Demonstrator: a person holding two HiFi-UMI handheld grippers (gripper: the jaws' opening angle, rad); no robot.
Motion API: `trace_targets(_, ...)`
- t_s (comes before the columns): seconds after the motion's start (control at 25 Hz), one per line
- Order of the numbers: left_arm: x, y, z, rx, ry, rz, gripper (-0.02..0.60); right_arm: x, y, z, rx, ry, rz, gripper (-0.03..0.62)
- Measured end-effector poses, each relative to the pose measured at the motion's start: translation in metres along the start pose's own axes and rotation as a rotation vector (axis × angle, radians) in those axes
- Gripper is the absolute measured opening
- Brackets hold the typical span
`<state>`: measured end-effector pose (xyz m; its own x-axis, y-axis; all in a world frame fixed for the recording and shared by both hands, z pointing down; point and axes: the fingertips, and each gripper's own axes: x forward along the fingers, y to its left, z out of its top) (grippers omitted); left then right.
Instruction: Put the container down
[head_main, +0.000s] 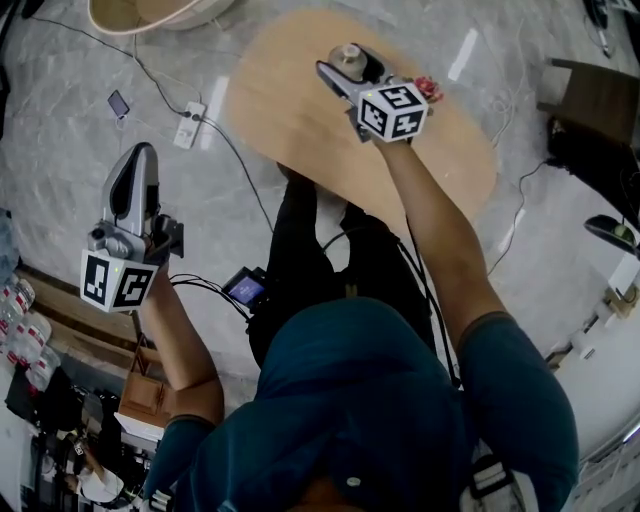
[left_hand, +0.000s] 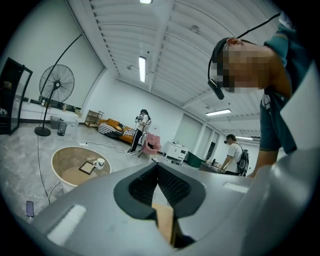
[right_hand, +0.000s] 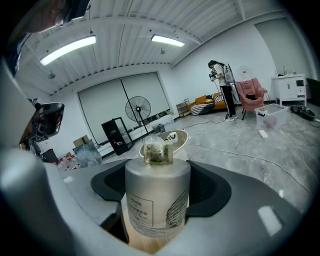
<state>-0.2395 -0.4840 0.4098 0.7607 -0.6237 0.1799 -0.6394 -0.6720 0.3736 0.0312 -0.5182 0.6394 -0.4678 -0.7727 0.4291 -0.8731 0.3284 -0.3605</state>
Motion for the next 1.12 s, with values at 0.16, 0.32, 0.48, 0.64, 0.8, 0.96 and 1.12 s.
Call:
trace_targets(0.16, 0.003, 0.016, -0.015, -0.011, 0.023, 0.012, -0.005, 0.027, -0.013, -0.031, -0.001, 0.038, -0.017, 0.345)
trace_targets(0.32, 0.010, 0.034, -0.030, -0.027, 0.046, 0.019, -0.005, 0.055, -0.026, -0.061, 0.011, 0.074, -0.033, 0.345)
trace_targets(0.48, 0.017, 0.043, -0.046, -0.041, 0.070, 0.023, -0.005, 0.074, -0.038, -0.088, 0.025, 0.105, -0.044, 0.345)
trace_targets(0.64, 0.020, 0.050, -0.059, -0.053, 0.086, 0.029, -0.005, 0.091, -0.049, -0.115, 0.030, 0.137, -0.059, 0.345)
trace_targets(0.8, 0.020, 0.061, -0.067, -0.058, 0.099, 0.032, -0.005, 0.109, -0.056, -0.135, 0.023, 0.161, -0.081, 0.345)
trace_targets(0.96, 0.022, 0.072, -0.077, -0.065, 0.116, 0.038, -0.005, 0.124, -0.065, -0.155, 0.015, 0.183, -0.102, 0.345)
trace_targets(1.12, 0.026, 0.078, -0.087, -0.070, 0.130, 0.039, -0.005, 0.134, -0.072, -0.170, -0.008, 0.196, -0.119, 0.345)
